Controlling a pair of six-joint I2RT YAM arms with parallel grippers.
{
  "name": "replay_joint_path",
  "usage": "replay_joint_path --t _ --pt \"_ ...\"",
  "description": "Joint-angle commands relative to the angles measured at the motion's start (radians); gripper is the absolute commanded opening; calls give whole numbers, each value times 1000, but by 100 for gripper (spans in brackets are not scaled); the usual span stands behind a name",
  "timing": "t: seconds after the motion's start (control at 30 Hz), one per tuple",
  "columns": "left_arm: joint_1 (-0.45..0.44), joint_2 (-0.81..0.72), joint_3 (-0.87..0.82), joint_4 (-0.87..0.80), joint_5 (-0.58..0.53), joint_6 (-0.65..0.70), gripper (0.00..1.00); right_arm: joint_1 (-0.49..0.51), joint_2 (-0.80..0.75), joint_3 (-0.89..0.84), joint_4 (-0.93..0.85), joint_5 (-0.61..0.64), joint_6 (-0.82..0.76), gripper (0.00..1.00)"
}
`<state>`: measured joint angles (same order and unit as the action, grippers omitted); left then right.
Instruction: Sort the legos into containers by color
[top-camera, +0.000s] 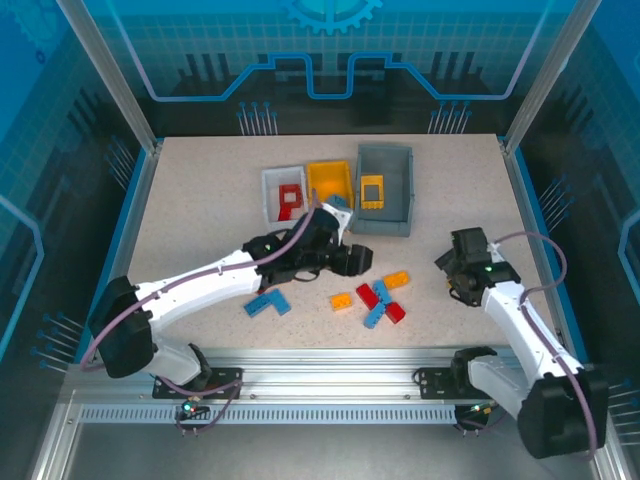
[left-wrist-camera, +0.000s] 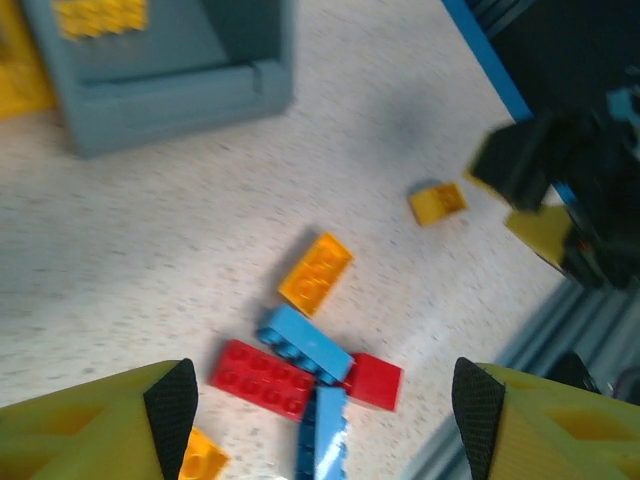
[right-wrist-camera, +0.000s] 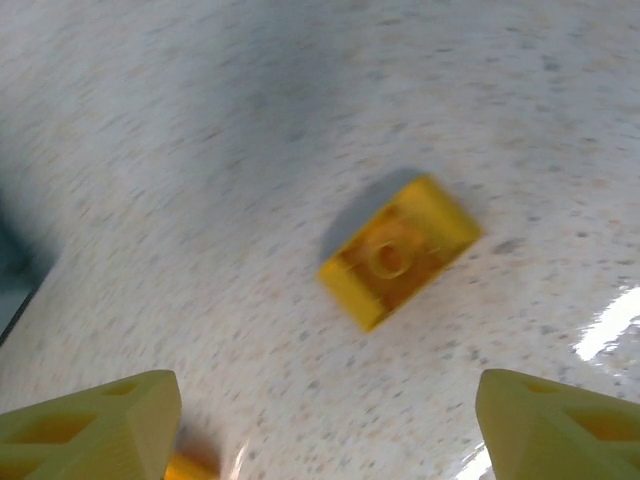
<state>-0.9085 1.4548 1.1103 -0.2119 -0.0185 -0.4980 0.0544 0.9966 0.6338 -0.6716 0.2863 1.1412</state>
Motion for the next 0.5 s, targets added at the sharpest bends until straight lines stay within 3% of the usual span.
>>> replay_joint_path --t 0.0,0.2,0.47 --pt "-46 7 -1 167 27 3 72 -130 59 -11 24 -202 3 81" --pt "-75 43 2 186 45 16 72 -281 194 3 96 -330 20 84" --pt "-79 43 1 190 58 24 72 -327 398 15 225 -403 92 77"
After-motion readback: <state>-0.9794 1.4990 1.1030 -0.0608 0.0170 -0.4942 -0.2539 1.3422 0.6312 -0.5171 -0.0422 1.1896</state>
